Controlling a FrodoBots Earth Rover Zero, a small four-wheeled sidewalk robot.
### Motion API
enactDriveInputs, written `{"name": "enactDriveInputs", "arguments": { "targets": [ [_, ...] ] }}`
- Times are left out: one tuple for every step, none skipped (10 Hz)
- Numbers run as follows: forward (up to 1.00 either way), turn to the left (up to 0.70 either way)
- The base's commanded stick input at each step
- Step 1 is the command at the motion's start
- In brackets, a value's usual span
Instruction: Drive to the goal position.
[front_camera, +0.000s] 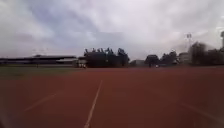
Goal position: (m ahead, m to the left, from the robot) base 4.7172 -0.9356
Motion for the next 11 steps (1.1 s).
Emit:
{"name": "enactDriveInputs", "arguments": {
  "targets": [
    [0.70, -0.20],
    [0.70, -0.35],
    [0.70, -0.35],
    [0.70, -0.35],
    [0.70, -0.35],
    [0.70, -0.35],
    [0.70, -0.22],
    [0.70, 0.00],
    [0.70, 0.00],
    [0.70, 0.00],
    [0.70, 0.00]
  ]
}}
